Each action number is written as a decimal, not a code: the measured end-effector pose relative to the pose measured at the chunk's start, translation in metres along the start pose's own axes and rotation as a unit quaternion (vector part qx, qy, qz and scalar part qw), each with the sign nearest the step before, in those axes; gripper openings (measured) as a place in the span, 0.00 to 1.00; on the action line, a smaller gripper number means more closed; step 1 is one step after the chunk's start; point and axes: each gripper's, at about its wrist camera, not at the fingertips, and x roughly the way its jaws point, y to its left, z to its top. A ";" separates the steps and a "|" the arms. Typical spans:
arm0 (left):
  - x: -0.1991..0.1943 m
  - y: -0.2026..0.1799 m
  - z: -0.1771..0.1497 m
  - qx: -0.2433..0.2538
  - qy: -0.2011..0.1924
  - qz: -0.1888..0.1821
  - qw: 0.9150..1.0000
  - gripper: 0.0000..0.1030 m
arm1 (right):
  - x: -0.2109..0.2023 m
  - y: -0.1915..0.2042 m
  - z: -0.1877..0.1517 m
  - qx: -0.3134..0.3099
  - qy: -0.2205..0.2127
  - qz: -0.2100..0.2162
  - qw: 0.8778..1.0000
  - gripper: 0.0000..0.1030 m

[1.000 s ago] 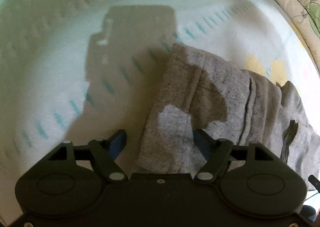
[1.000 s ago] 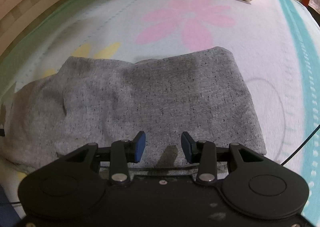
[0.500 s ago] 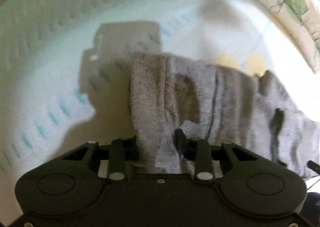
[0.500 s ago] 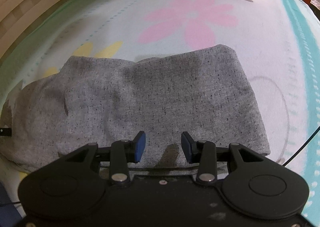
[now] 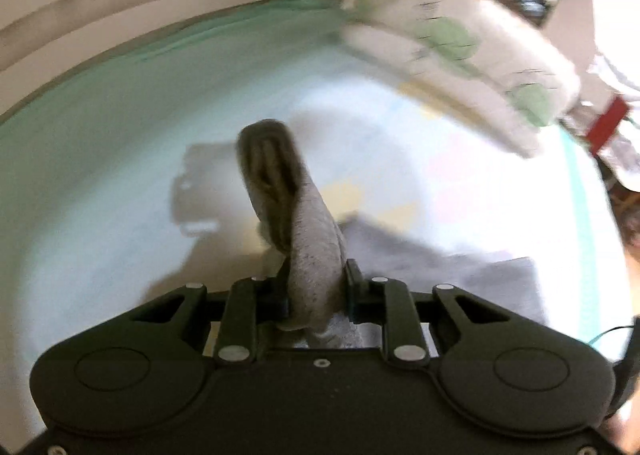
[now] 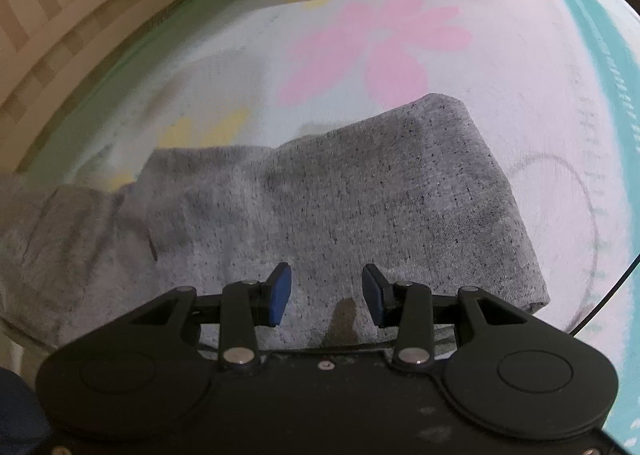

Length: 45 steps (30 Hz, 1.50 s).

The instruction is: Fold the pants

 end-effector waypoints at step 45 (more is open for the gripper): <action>0.029 -0.057 -0.109 0.091 0.048 0.046 0.994 0.40 | 0.099 -0.044 0.077 0.018 0.121 0.224 0.967 0.44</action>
